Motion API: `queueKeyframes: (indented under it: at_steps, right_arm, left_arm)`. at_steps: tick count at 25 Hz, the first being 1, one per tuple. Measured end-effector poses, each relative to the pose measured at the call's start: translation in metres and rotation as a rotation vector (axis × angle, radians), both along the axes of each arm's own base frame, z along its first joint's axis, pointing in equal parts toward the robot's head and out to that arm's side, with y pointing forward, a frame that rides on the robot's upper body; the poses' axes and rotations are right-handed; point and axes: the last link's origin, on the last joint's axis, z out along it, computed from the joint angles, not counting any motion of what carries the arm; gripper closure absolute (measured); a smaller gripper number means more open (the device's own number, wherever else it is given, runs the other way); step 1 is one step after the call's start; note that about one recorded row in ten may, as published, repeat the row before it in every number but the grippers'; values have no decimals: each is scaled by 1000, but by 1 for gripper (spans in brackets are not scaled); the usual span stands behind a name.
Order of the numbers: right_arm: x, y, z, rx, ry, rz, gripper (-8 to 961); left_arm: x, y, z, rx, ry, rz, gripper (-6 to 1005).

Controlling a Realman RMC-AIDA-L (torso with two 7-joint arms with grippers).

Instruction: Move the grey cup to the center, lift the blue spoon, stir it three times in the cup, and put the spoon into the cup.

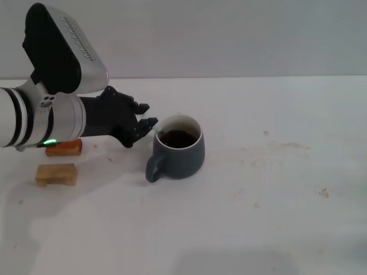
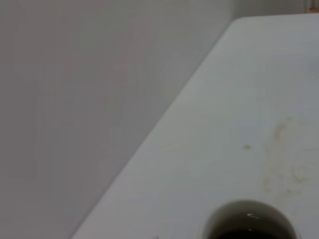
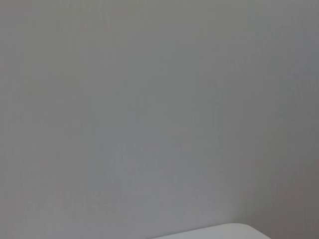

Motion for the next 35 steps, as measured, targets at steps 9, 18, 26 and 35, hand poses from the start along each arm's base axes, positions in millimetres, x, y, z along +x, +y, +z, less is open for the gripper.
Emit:
queueKeyframes:
  at_steps: [9,18,26,35]
  right_arm:
    - [1,-2,0,0,0,-5,954]
    - [2,-2,1,1,-1,-5,954]
    - [0,0,1,1,-1,1,954]
    - [0,-1,-1,-9,-4,5,954]
  left_arm:
    - [20,7,3,234,-134,-81,551]
    - [46,-13,34,830,-326,-238,221]
    - [41,-57,51,1208,-620,-434,205]
    - [-51,-59,42,1072,-757,-253,212]
